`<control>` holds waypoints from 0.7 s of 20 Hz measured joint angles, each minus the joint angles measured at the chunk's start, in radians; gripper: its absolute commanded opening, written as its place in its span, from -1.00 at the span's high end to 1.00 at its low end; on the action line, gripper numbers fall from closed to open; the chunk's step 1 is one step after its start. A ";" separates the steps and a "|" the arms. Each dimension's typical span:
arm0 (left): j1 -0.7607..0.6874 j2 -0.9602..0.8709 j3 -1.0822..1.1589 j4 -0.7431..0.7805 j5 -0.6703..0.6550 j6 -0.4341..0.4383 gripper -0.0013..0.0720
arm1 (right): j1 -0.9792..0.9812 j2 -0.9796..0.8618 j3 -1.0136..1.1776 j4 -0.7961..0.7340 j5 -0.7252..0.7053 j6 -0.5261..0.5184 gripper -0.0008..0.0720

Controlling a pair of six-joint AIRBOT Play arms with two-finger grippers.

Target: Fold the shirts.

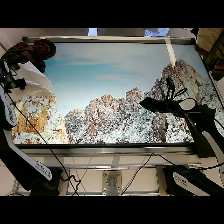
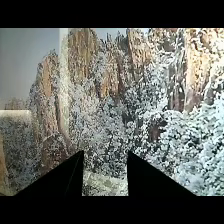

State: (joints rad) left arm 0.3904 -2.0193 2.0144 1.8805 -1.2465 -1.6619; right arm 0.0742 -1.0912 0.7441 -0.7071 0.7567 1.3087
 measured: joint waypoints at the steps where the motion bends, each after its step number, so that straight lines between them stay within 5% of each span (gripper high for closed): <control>1: 0.004 -0.011 0.000 -0.005 0.016 -0.004 -0.60 | 0.000 0.000 0.000 0.018 -0.006 0.001 0.14; 4: 0.010 -0.043 0.000 -0.042 0.079 -0.007 -0.52 | 0.003 0.000 0.000 0.063 -0.020 -0.005 0.14; 7: 0.013 -0.062 0.001 -0.089 0.141 -0.008 0.92 | 0.030 0.000 0.000 0.095 -0.042 -0.018 0.14; 9: 0.013 -0.067 0.001 -0.134 0.175 -0.006 0.94 | 0.063 0.000 0.000 0.105 -0.072 -0.024 0.15; 11: 0.013 -0.069 0.006 -0.237 0.180 0.020 0.94 | 0.098 0.000 0.000 0.109 -0.118 -0.037 0.81; 14: 0.004 -0.068 0.017 -0.605 0.128 0.135 0.95 | 0.130 0.001 0.002 0.113 -0.189 -0.097 0.89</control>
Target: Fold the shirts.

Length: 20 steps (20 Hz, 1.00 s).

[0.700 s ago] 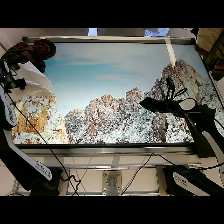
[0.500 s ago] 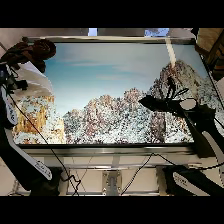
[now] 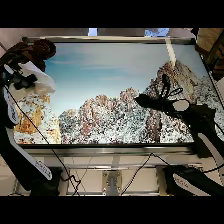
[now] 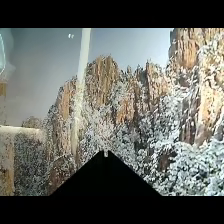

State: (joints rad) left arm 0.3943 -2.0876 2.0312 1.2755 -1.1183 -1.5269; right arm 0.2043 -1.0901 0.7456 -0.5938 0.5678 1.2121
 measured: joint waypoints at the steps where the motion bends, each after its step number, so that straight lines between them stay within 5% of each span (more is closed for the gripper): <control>1: -0.019 0.005 0.002 -0.177 -0.035 0.063 0.95 | 0.005 0.000 0.000 -0.001 -0.023 -0.021 0.89; 4: -0.161 0.029 0.006 -0.555 -0.169 0.185 0.95 | 0.013 0.005 0.000 -0.018 -0.082 -0.058 0.89; 6: -0.309 0.047 0.006 -0.612 -0.233 0.204 0.95 | 0.006 0.019 0.000 -0.068 -0.119 -0.071 0.83; 11: -0.757 0.064 0.007 -0.556 -0.272 0.198 0.88 | -0.168 0.087 0.000 -0.149 -0.067 -0.064 0.10; 12: -0.837 0.065 0.007 -0.537 -0.244 0.188 0.46 | -0.223 0.098 0.000 -0.152 -0.018 -0.058 0.03; 13: -0.901 0.066 0.007 -0.531 -0.205 0.177 -0.28 | -0.278 0.107 0.000 -0.158 0.039 -0.058 0.03; 17: -1.061 0.068 0.019 -0.614 0.018 0.176 -0.56 | -0.430 0.123 0.000 -0.163 0.264 -0.104 0.02; 20: -1.051 0.089 0.039 -0.606 0.115 0.178 -0.56 | -0.467 0.125 -0.010 -0.141 0.410 -0.137 -0.25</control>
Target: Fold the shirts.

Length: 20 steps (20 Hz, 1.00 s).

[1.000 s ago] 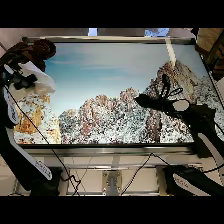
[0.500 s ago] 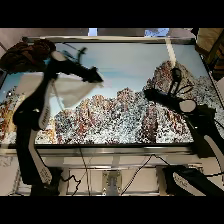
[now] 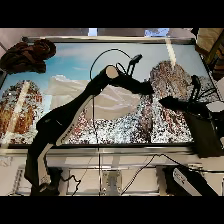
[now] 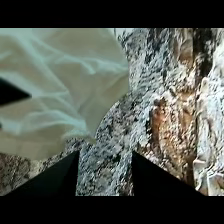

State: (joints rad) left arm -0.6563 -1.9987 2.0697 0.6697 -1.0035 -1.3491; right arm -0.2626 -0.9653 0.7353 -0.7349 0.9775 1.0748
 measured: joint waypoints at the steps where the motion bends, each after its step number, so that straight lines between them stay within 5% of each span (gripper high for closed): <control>1: 0.025 0.010 0.003 0.036 0.012 -0.020 -0.55 | 0.001 -0.001 -0.016 0.010 0.031 -0.005 -0.25; 8: 0.354 0.050 0.011 0.222 -0.162 -0.219 -0.55 | 0.191 -0.142 -0.190 0.295 0.011 -0.077 -0.31; 15: 0.609 0.056 0.011 0.196 -0.358 -0.218 -0.55 | 0.478 -0.423 -0.120 0.748 -0.251 -0.306 -0.31; 20: 0.710 0.056 0.011 0.195 -0.451 -0.171 -0.55 | 0.492 -0.496 -0.051 0.753 -0.351 -0.276 -0.30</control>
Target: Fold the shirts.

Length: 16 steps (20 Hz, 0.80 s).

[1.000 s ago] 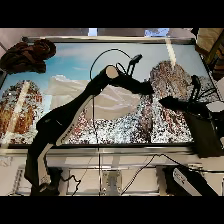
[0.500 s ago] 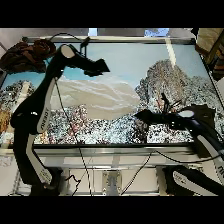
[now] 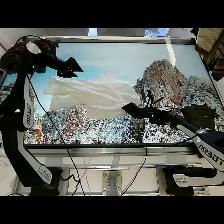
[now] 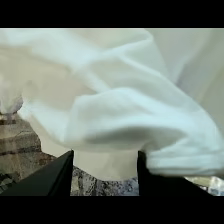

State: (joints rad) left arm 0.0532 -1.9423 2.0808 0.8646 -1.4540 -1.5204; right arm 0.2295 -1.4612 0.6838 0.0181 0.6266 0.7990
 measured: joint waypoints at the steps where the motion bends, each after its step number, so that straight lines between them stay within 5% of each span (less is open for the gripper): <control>1: 0.014 0.000 0.000 0.001 -0.011 0.005 -0.55 | -0.008 -0.004 0.005 -0.022 0.006 0.019 -0.30; 8: 0.053 0.000 0.000 0.002 -0.040 0.025 -0.55 | -0.057 0.022 0.017 -0.131 0.159 0.098 -0.23; 16: 0.058 0.000 0.000 0.014 -0.077 0.028 -0.55 | -0.063 0.050 0.017 -0.408 0.148 0.320 -0.23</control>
State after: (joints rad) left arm 0.1108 -1.9423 2.0808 0.8787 -1.5311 -1.4925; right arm 0.1665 -1.4113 0.7010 -0.3901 0.7742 1.1187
